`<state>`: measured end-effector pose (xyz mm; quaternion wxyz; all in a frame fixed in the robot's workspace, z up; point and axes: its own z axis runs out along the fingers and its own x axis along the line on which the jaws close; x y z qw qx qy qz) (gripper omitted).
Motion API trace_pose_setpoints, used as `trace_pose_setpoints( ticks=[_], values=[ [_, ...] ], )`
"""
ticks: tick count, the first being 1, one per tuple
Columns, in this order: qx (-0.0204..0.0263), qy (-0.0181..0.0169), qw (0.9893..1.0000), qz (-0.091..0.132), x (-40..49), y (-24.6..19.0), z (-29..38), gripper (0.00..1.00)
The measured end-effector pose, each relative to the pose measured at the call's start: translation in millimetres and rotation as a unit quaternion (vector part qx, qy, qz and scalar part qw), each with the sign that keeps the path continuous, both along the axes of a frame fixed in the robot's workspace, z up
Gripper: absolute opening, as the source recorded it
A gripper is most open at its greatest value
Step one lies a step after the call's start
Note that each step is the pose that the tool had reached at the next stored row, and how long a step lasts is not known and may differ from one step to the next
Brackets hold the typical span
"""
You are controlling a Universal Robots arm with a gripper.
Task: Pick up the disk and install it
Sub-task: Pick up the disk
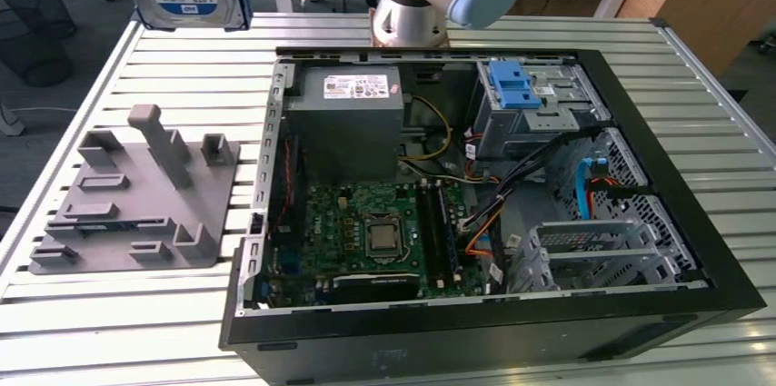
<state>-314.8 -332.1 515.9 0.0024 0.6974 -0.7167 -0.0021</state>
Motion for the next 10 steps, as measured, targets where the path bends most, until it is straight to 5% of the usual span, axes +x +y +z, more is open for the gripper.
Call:
trace_pose_setpoints(
  ticks=[5, 10],
  values=[
    [0.0000, 0.0000, 1.0000, 0.000, 3.0, -6.4, -0.1, 0.36],
    [0.0000, 0.0000, 1.0000, 0.000, 4.4, -19.2, 0.0, 0.36]
  ],
)
